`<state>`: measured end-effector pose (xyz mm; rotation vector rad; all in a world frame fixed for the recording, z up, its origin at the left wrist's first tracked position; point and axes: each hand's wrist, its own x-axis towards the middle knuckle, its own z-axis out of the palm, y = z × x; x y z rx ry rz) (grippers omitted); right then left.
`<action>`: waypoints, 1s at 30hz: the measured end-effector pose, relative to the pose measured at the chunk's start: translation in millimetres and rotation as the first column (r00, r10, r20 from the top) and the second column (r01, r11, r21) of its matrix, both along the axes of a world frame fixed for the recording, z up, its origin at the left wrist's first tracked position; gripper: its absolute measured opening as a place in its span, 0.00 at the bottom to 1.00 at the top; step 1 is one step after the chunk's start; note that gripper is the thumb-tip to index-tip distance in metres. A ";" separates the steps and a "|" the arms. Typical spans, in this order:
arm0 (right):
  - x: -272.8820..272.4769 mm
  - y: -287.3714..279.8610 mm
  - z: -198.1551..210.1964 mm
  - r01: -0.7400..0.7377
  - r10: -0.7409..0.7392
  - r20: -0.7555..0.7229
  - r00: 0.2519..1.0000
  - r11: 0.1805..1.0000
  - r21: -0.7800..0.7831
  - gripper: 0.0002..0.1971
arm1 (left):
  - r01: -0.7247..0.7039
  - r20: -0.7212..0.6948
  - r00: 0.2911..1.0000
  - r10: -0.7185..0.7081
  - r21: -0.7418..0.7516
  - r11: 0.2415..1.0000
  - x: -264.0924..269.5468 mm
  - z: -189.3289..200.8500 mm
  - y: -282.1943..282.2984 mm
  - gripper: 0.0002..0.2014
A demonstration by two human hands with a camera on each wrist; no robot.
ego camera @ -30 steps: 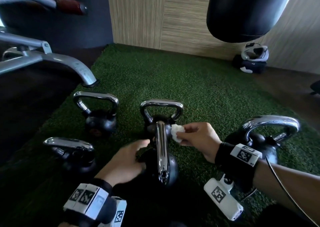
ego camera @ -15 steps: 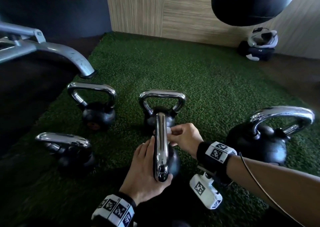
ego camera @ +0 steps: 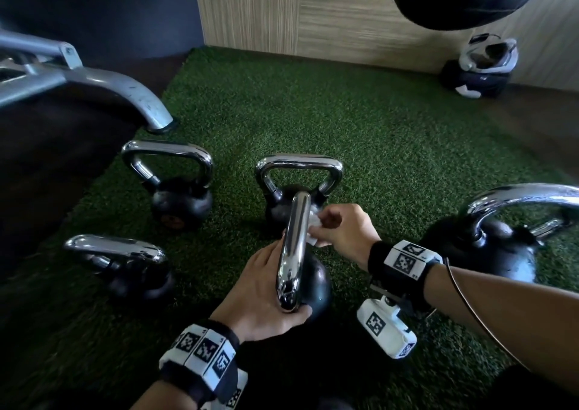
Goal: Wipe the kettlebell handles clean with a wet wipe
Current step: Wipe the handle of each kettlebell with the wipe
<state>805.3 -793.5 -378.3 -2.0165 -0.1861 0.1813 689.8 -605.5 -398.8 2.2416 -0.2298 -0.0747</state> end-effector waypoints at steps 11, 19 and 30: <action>15.9 6.0 28.4 0.001 0.039 0.328 0.944 0.993 -0.121 0.09 | -0.010 -0.050 0.999 0.011 0.021 1.000 15.0 -0.6 5.4 0.39; 11.5 8.2 39.5 -0.047 0.108 0.414 0.904 0.987 -0.155 0.14 | -0.011 -0.087 0.996 0.009 -0.025 1.000 25.4 -7.0 10.6 0.40; -20.6 13.9 37.6 -0.206 0.264 0.503 0.823 0.964 -0.168 0.13 | -0.006 -0.089 0.996 0.000 -0.068 0.998 35.2 -10.1 18.6 0.35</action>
